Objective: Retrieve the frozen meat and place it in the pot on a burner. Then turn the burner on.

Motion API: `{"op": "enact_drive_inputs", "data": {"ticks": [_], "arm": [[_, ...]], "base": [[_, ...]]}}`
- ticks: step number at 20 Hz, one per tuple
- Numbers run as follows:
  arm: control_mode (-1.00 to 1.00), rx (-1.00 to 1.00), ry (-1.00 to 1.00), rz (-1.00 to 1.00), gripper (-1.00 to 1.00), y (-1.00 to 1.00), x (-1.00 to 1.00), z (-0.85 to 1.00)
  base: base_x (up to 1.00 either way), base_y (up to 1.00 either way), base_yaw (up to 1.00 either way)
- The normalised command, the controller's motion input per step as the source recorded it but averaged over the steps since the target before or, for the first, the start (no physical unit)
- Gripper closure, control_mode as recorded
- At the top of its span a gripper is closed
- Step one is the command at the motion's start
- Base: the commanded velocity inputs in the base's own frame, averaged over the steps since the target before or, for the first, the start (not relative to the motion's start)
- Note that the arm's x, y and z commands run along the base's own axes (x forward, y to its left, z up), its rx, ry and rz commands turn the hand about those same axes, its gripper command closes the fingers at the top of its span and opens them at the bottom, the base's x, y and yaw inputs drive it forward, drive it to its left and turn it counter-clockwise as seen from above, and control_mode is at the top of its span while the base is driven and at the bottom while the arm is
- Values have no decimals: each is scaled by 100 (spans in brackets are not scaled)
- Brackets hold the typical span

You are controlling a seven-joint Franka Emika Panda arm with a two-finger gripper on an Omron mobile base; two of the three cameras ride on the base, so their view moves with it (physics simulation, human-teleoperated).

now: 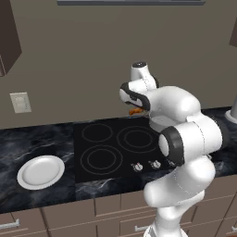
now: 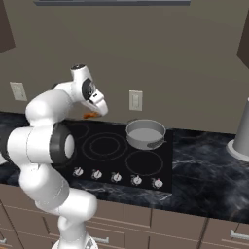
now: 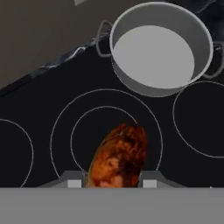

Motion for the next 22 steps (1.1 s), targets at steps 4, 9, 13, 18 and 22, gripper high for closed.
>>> {"op": "enact_drive_inputs", "data": {"ticks": [4,9,13,18,22], "arm": [[-100,-11,2,0,100,-100,51,0],[-100,0,7,0,100,-99,51,-3],[-100,0,10,-1,100,-94,41,-24],[-100,0,4,0,100,-52,20,-30],[-100,2,0,2,100,-18,0,-27]], "base": [[0,0,0],[0,0,0],[0,0,0],[0,0,0],[0,0,0]]}}
